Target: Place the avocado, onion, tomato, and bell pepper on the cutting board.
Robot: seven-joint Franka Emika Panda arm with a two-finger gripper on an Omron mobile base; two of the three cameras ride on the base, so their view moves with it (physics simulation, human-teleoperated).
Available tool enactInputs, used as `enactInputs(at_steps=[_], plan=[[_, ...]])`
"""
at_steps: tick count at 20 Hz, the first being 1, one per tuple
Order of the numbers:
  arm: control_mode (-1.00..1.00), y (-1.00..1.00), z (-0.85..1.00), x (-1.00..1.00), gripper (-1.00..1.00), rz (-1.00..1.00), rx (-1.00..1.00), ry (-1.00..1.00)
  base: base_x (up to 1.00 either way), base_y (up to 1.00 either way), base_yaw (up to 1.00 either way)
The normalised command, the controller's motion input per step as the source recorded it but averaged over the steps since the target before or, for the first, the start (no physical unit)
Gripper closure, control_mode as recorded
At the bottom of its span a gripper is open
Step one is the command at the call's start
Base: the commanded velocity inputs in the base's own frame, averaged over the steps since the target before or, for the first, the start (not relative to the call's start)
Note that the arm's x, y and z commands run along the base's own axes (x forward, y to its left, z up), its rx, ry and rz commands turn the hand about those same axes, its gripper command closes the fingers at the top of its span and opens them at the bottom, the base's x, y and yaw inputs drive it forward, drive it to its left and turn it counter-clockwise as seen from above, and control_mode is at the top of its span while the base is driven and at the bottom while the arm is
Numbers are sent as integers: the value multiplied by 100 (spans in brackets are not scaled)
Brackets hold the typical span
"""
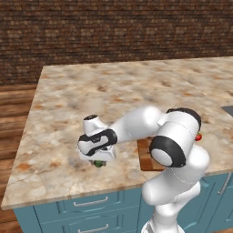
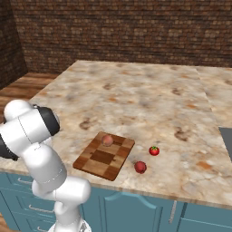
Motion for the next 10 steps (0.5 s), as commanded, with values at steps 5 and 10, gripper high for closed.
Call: enactInputs(at_steps=[5, 10], plan=[[-100, -27, 44, -1, 100, -1, 0, -4, 0, 0, 0], [-100, -63, 51, 0, 100, -2, 0, 0, 0, 0, 0]])
